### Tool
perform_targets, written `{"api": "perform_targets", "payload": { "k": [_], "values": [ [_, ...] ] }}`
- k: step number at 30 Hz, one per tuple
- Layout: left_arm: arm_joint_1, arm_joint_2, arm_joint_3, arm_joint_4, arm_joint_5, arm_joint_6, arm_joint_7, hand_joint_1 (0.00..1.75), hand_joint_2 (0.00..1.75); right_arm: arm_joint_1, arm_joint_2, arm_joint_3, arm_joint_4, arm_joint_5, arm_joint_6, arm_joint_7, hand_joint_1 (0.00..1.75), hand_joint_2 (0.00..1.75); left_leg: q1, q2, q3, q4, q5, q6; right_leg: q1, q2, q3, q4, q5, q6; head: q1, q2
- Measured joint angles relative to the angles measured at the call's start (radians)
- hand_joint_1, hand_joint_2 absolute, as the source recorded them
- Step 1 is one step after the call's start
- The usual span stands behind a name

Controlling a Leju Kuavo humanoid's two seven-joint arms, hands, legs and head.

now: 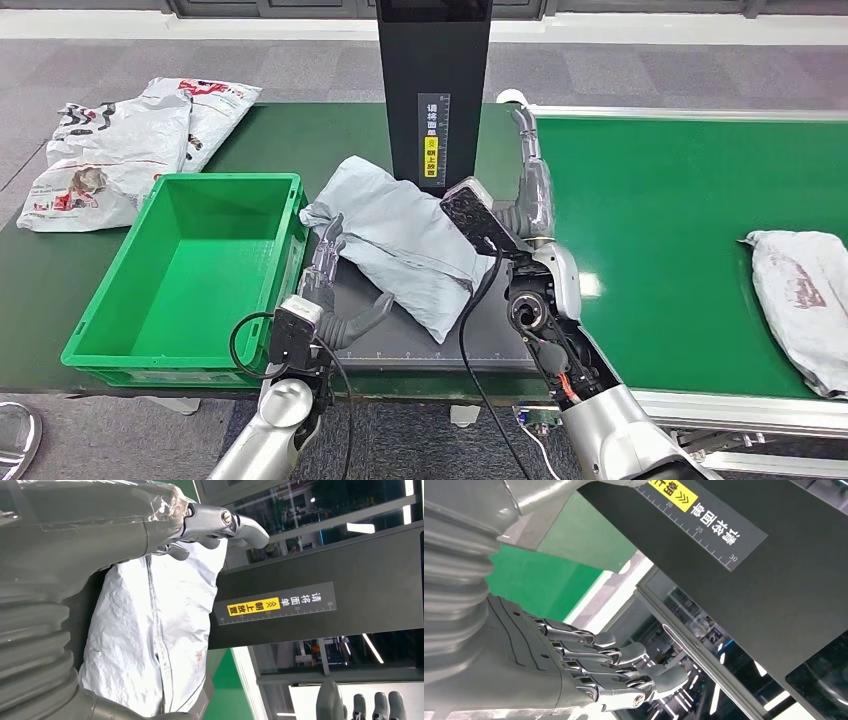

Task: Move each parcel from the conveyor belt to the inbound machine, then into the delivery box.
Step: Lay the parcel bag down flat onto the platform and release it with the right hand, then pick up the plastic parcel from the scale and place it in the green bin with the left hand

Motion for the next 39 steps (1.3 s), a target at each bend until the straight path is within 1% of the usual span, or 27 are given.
{"api": "perform_targets", "payload": {
  "k": [3, 6, 8, 11, 14, 20, 23, 26, 28, 34, 39],
  "values": [
    [0.0, 0.0, 0.0, 0.0, -0.003, -0.003, 0.001, 0.0, 1.75, 0.001, 0.0, 0.0, 0.0, -0.029, 0.0, -0.025, 0.0, 1.75, 0.0, 0.0, 0.0, 0.0, 0.0, 0.0, 0.0, 0.0, 0.0, 0.0, 0.0, 0.0, 0.0, 0.0],
    [0.0, 0.0, 0.0, 0.0, -0.005, -0.005, 0.001, 0.0, 1.75, 0.009, 0.0, 0.0, -0.017, -0.079, -0.034, -0.086, 0.0, 1.75, 0.0, 0.0, 0.0, 0.0, 0.0, 0.0, 0.0, 0.0, 0.0, 0.0, 0.0, 0.0, 0.0, 0.0],
    [0.001, 0.0, 0.0, 0.0, -0.007, -0.005, 0.001, 0.0, 1.75, 0.024, -0.001, 0.0, -0.056, -0.113, -0.067, -0.126, 0.0, 1.75, 0.0, 0.0, 0.0, 0.0, 0.0, 0.0, 0.0, 0.0, 0.0, 0.0, 0.0, 0.0, 0.0, 0.0],
    [0.004, 0.001, 0.0, 0.0, -0.012, -0.001, 0.001, 0.0, 1.75, 0.063, -0.004, -0.001, -0.163, -0.153, -0.113, -0.165, 0.0, 1.75, 0.0, 0.0, 0.0, 0.0, 0.0, 0.0, 0.0, 0.0, 0.0, 0.0, 0.0, 0.0, 0.0, 0.0],
    [0.007, 0.002, 0.0, 0.0, -0.015, 0.005, 0.001, 0.0, 1.75, 0.09, -0.008, -0.002, -0.237, -0.17, -0.141, -0.178, 0.0, 1.75, 0.0, 0.0, 0.0, 0.0, 0.0, 0.0, 0.0, 0.0, -0.001, 0.0, 0.0, 0.0, 0.0, 0.0],
    [0.007, 0.002, 0.0, 0.0, -0.016, 0.005, 0.001, 0.0, 1.75, 0.092, -0.008, -0.002, -0.245, -0.172, -0.145, -0.179, 0.0, 1.75, 0.0, 0.0, 0.0, 0.0, 0.0, 0.0, 0.0, 0.0, -0.001, 0.0, 0.0, 0.0, 0.0, 0.0],
    [0.008, 0.005, 0.0, 0.0, -0.035, 0.016, 0.002, 0.0, 1.75, 0.125, -0.016, -0.003, -0.33, -0.184, -0.167, -0.18, 0.0, 1.75, 0.0, 0.0, 0.0, 0.0, 0.0, 0.0, 0.0, 0.0, -0.001, 0.0, 0.0, 0.0, 0.0, 0.0],
    [0.007, 0.009, 0.0, 0.002, -0.084, 0.032, 0.017, 0.0, 1.75, 0.193, -0.036, -0.007, -0.503, -0.205, -0.193, -0.197, 0.0, 1.75, 0.0, 0.0, 0.0, 0.0, 0.0, 0.0, 0.0, 0.0, -0.001, 0.0, 0.0, 0.0, 0.0, 0.0],
    [0.004, 0.012, 0.0, 0.007, -0.144, 0.042, 0.042, 0.0, 1.75, 0.229, -0.043, -0.014, -0.578, -0.223, -0.202, -0.224, 0.0, 1.75, 0.0, 0.001, 0.001, 0.0, 0.0, 0.0, 0.0, 0.0, 0.0, 0.0, 0.0, 0.0, 0.0, 0.0],
    [-0.037, 0.016, 0.0, 0.05, -0.283, 0.04, 0.082, 0.0, 1.75, 0.313, -0.046, -0.047, -0.714, -0.248, -0.205, -0.263, 0.0, 1.75, 0.0, 0.0, 0.001, 0.0, 0.0, 0.0, 0.0, 0.001, -0.001, 0.0, 0.0, 0.0, 0.0, 0.0],
    [-0.116, 0.014, -0.009, 0.14, -0.379, 0.034, 0.104, 0.0, 1.75, 0.336, -0.046, -0.058, -0.793, -0.274, -0.205, -0.273, 0.0, 1.75, 0.0, 0.001, 0.001, 0.0, 0.0, 0.0, 0.0, 0.001, -0.001, 0.0, 0.0, 0.0, 0.0, 0.0]
  ]
}}
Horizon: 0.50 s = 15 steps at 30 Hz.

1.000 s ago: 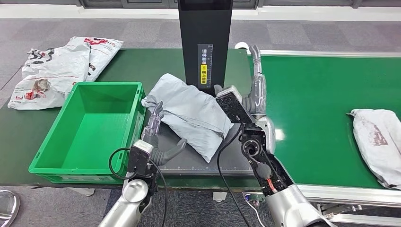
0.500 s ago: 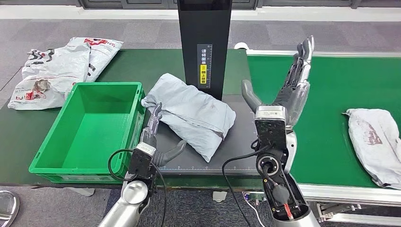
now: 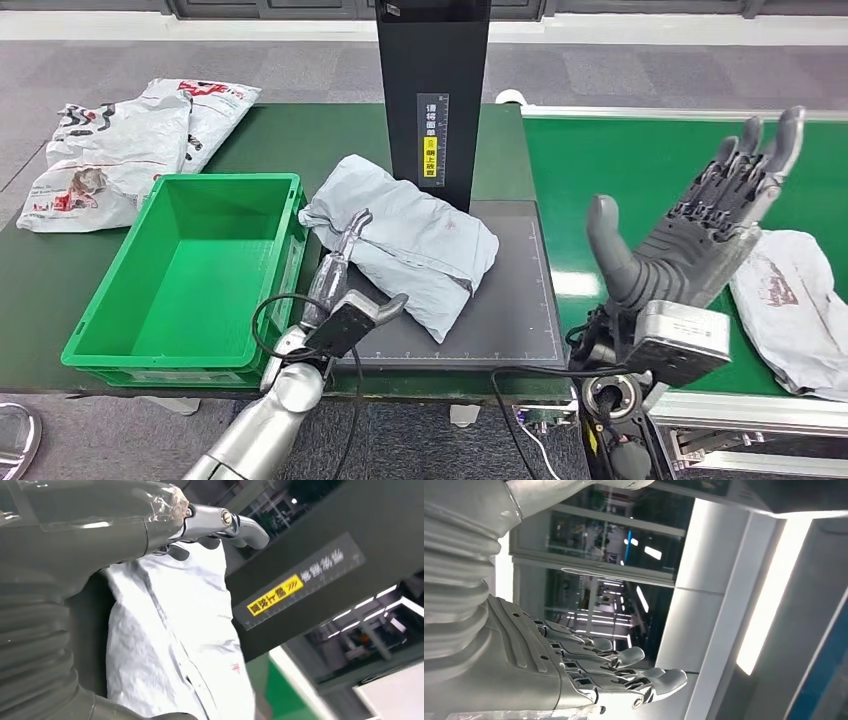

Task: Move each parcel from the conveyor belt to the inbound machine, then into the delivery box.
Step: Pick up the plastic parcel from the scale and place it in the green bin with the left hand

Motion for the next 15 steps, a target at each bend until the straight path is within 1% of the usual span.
{"api": "perform_targets", "payload": {
  "k": [4, 7, 11, 15],
  "values": [
    [-0.05, -0.006, -0.012, 0.069, -0.041, 0.008, 0.015, 0.0, 1.75, 0.0, 0.0, 0.0, -0.03, -0.005, 0.0, 0.001, 0.0, 1.75, 0.0, 0.001, 0.001, 0.0, 0.0, 0.0, 0.0, 0.0, 0.0, 0.0, 0.001, 0.0, 0.0, 0.0],
    [-0.091, -0.014, -0.023, 0.136, -0.101, 0.024, 0.042, 0.0, 1.75, -0.001, 0.002, 0.0, -0.042, -0.006, 0.0, 0.002, 0.0, 1.75, 0.0, 0.0, 0.0, 0.0, 0.001, 0.0, 0.0, 0.0, 0.0, 0.0, 0.001, 0.0, 0.0, 0.0],
    [-0.165, -0.038, -0.037, 0.27, -0.175, 0.041, 0.064, 0.0, 1.75, -0.009, 0.01, 0.0, -0.047, -0.007, 0.001, 0.01, 0.0, 1.75, 0.0, 0.0, 0.0, 0.0, 0.001, 0.0, 0.0, 0.0, 0.001, 0.0, 0.001, 0.001, 0.0, 0.0],
    [-0.246, -0.071, -0.047, 0.412, -0.214, 0.046, 0.079, 0.0, 1.75, -0.03, 0.022, 0.0, -0.047, -0.008, 0.008, 0.024, 0.0, 1.75, 0.0, 0.0, 0.0, 0.0, 0.001, 0.0, 0.0, 0.0, 0.001, 0.0, 0.001, 0.001, 0.0, 0.0]
  ]
}}
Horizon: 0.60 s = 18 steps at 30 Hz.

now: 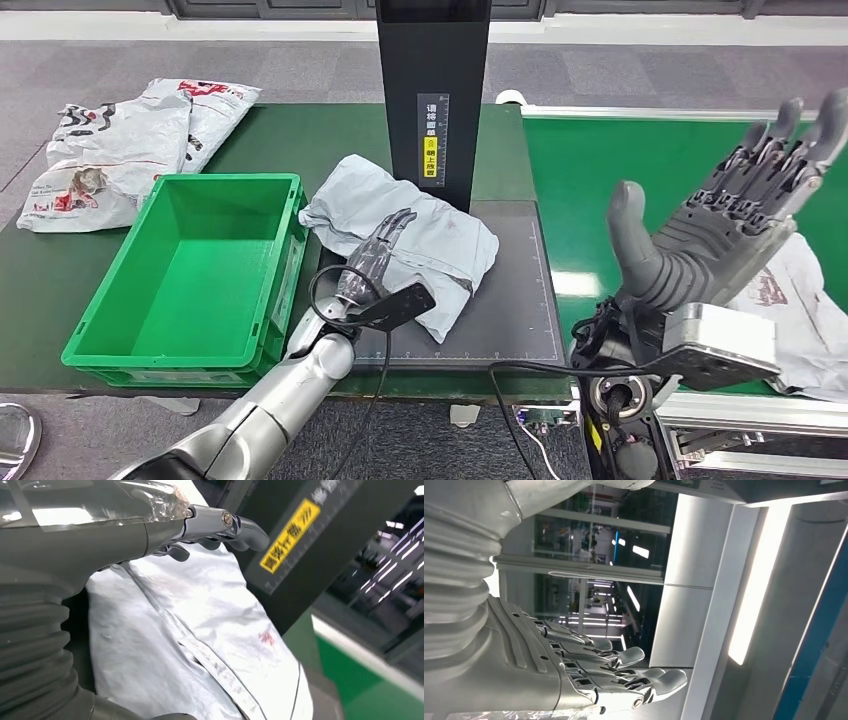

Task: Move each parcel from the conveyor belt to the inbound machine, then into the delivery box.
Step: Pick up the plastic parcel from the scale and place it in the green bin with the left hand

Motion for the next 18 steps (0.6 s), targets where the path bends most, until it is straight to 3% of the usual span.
{"api": "perform_targets", "payload": {
  "k": [8, 18],
  "values": [
    [-0.107, -0.044, -0.026, 0.198, -0.082, 0.006, 0.067, 0.0, 1.75, -0.031, 0.02, 0.0, 0.0, -0.002, 0.027, 0.021, 0.0, 1.75, 0.0, 0.0, 0.0, 0.0, 0.0, 0.0, 0.0, 0.0, 0.0, 0.0, 0.0, 0.0, 0.0, 0.0],
    [-0.165, -0.065, -0.109, 0.314, -0.244, 0.013, 0.196, 0.0, 1.75, -0.051, 0.032, 0.0, 0.001, -0.016, 0.048, 0.023, 0.0, 1.75, 0.0, 0.0, 0.0, 0.0, 0.0, 0.0, 0.0, 0.0, 0.0, 0.0, 0.0, 0.0, 0.0, 0.0]
  ]
}}
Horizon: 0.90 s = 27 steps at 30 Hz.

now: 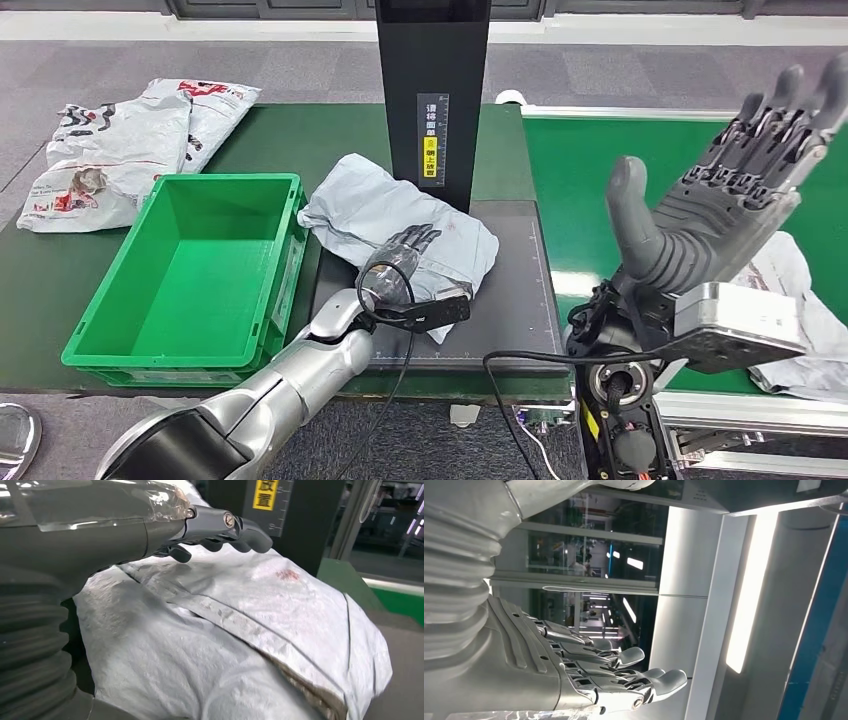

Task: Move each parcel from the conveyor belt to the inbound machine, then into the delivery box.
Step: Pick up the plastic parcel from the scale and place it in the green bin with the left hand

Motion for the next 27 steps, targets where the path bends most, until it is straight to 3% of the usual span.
{"api": "perform_targets", "payload": {
  "k": [7, 8, 11, 12, 20, 27],
  "values": [
    [-0.012, -0.002, -0.029, 0.028, -0.01, -0.001, 0.011, 0.0, 1.75, -0.007, 0.0, 0.0, 0.001, -0.001, 0.0, -0.002, 0.0, 1.75, 0.0, 0.0, 0.0, 0.0, 0.0, 0.0, 0.0, 0.0, 0.0, 0.0, 0.0, 0.0, 0.0, 0.0],
    [-0.012, -0.002, -0.03, 0.03, -0.01, -0.001, 0.012, 0.1, 1.75, -0.007, 0.0, 0.0, 0.001, -0.001, 0.0, -0.002, 0.0, 1.75, 0.0, 0.0, 0.0, 0.0, 0.0, 0.0, 0.0, 0.0, 0.0, 0.0, 0.0, 0.0, 0.0, 0.0],
    [-0.014, -0.002, -0.036, 0.037, -0.024, -0.002, 0.023, 1.41, 1.75, -0.007, 0.001, 0.0, 0.001, -0.002, 0.0, -0.003, 0.0, 1.75, 0.0, 0.0, 0.0, 0.0, 0.0, 0.0, 0.0, 0.0, 0.0, 0.0, 0.0, 0.0, 0.0, 0.0],
    [-0.014, -0.002, -0.038, 0.038, -0.033, -0.004, 0.031, 1.75, 1.75, -0.007, 0.001, 0.0, 0.001, -0.003, 0.0, -0.004, 0.0, 1.75, 0.0, 0.0, 0.0, 0.0, 0.0, 0.0, 0.0, 0.0, 0.0, 0.0, 0.0, 0.0, 0.0, 0.0],
    [-0.029, 0.0, -0.075, 0.051, -0.126, -0.067, 0.096, 1.75, 1.75, -0.007, 0.003, 0.0, 0.004, -0.023, 0.0, -0.025, 0.0, 1.75, 0.0, 0.0, 0.0, 0.0, 0.0, 0.0, 0.0, 0.0, 0.001, 0.0, 0.0, 0.0, 0.0, 0.0],
    [-0.053, 0.008, -0.088, 0.06, -0.152, -0.14, 0.104, 1.75, 1.75, -0.006, 0.003, 0.0, 0.006, -0.034, 0.001, -0.041, 0.0, 1.75, 0.0, 0.0, 0.002, 0.0, 0.0, 0.0, 0.0, 0.0, 0.002, 0.0, 0.0, 0.0, 0.0, 0.0]
  ]
}}
